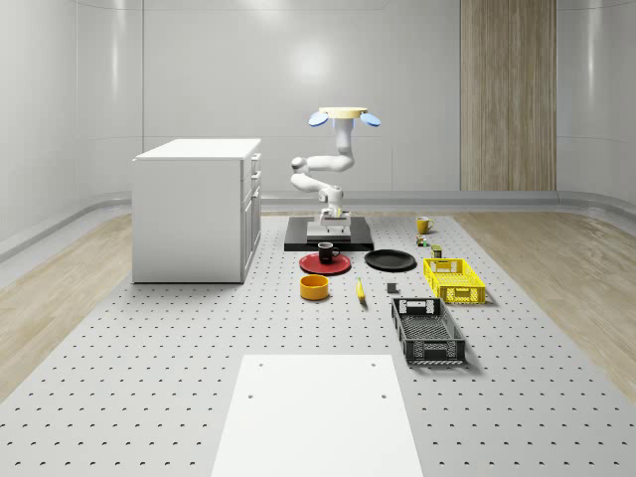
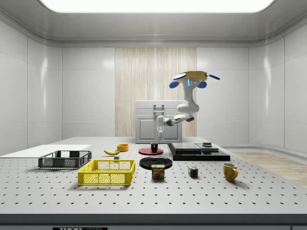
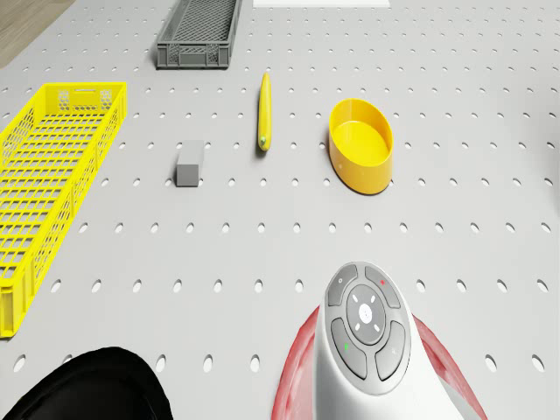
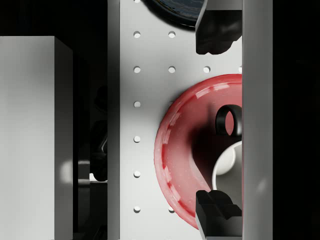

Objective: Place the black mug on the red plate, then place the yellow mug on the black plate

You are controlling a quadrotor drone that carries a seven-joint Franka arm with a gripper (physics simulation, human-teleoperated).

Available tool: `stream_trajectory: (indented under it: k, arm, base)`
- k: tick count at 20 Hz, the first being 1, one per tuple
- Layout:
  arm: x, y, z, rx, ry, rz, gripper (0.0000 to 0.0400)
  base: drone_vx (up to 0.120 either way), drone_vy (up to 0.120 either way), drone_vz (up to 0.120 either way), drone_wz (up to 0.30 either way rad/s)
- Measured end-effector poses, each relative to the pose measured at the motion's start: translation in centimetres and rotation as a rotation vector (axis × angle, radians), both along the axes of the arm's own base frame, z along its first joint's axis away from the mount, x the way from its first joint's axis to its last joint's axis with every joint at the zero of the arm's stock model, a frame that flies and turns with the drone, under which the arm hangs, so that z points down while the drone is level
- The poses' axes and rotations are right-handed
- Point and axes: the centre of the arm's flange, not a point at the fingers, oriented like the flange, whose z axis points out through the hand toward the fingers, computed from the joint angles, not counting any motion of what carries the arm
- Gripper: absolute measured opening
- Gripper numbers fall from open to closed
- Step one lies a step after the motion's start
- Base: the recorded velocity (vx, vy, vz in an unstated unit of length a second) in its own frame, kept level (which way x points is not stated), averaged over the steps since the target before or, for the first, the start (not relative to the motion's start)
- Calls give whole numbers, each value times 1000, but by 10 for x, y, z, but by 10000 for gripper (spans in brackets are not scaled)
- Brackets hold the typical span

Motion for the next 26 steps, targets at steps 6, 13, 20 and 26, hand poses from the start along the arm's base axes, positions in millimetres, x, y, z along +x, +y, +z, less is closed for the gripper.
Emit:
stream_trajectory:
  k: [6, 13, 20, 26]
  arm:
    - [0, 0, 0, 0, 0, 0, 400]
    - [0, 0, 0, 0, 0, 0, 400]
    - [0, 0, 0, 0, 0, 0, 400]
    - [0, 0, 0, 0, 0, 0, 400]
  base:
    - [-80, 120, 0, 0]
    - [-23, 120, 0, 0]
    - [-120, 120, 0, 0]
    - [-120, 120, 0, 0]
